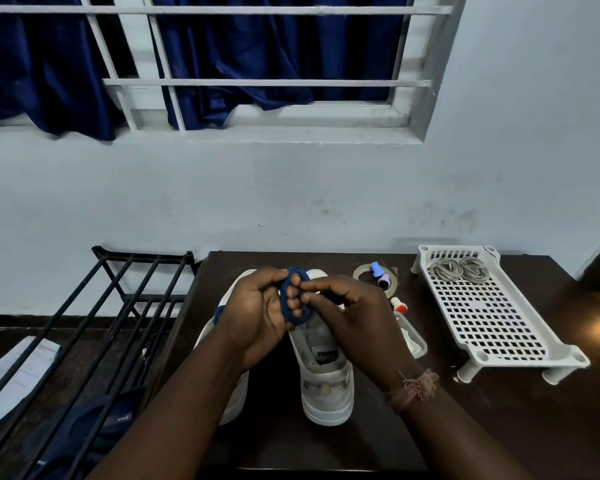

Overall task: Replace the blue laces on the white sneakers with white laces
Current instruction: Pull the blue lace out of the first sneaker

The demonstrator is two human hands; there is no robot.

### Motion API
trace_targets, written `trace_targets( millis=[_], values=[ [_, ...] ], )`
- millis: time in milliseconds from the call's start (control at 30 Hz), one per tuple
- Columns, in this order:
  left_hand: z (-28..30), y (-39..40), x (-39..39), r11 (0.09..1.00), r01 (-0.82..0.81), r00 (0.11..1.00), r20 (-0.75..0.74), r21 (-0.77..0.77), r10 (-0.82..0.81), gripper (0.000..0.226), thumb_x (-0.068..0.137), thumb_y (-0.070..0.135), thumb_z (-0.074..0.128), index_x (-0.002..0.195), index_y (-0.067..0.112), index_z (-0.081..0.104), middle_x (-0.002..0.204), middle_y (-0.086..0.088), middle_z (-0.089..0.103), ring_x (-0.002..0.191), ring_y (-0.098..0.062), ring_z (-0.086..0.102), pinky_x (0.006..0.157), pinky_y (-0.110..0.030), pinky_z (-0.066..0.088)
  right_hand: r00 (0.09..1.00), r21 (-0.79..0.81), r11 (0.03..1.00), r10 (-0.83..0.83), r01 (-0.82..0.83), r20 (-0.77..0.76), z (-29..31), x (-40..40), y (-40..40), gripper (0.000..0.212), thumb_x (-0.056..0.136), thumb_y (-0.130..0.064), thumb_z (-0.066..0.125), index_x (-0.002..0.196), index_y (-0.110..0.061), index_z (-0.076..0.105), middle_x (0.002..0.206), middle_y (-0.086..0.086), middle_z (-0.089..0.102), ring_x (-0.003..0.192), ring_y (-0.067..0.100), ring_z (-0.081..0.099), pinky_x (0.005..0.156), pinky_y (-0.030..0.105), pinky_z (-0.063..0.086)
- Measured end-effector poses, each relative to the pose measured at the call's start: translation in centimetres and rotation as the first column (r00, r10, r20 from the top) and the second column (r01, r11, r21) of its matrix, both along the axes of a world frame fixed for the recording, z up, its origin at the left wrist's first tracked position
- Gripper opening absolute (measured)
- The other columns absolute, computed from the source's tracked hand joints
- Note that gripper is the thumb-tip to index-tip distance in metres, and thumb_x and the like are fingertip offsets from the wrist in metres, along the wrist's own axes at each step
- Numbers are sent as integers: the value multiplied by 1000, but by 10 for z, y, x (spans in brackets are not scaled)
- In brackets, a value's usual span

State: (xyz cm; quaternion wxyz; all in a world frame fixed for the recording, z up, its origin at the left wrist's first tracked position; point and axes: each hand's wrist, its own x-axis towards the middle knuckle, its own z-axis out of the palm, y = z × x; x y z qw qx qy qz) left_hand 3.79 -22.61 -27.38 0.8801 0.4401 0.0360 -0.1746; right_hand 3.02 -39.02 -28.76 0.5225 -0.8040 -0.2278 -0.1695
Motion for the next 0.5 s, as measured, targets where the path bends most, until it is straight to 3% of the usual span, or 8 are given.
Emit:
trace_targets(
  millis=[67,133,200,267,333,433,500],
  values=[
    [1,-2,-1,1000,28,1000,5,-8,-27,18,91,19,44,81,10,56,66,0,40,59,-12,39,55,-23,42,998,-6,1000,-19,19,56,1,0,0,12,90,-11,72,98,-17,78,92,-10,74,87,6,69,78,23,54],
    [3,-3,-2,999,36,999,23,7,-36,19,89,19,45,80,9,58,66,-1,42,59,-13,40,55,-23,42,1000,12,1000,-19,19,3,0,-1,2,8,94,-11,66,97,-18,71,92,-8,71,87,10,68,76,26,54],
    [5,-3,-2,998,35,999,40,47,-37,19,87,20,47,76,9,59,65,-2,42,58,-14,41,55,-24,40,988,190,982,23,7,-154,0,-3,6,6,98,-12,59,98,-15,64,97,-3,69,90,18,67,77,34,57],
    [6,-3,-3,997,35,998,58,76,-39,21,86,20,48,72,9,60,63,-3,42,57,-15,40,54,-25,39,950,427,904,110,26,-292,3,-4,10,11,100,-17,55,102,-8,61,107,7,70,99,31,68,83,49,59],
    [7,-3,-4,995,50,995,85,84,-58,24,88,20,47,71,9,61,62,-3,42,56,-15,40,54,-25,39,913,567,820,167,81,-371,6,-2,11,18,101,-18,53,103,0,57,112,15,69,103,37,68,86,60,56],
    [9,-6,-7,989,87,987,124,119,-102,37,94,17,41,69,12,69,61,0,45,57,-12,39,56,-24,37,855,702,694,258,160,-450,11,-2,11,15,106,-14,45,100,-2,52,108,32,65,86,43,67,79,65,53],
    [10,-9,-10,977,104,983,128,184,-129,34,95,16,40,72,9,63,60,0,48,56,-12,40,56,-25,37,817,733,651,305,197,-490,11,-3,11,14,105,-14,45,100,-3,52,93,37,63,74,41,65,71,60,55]
  ],
)
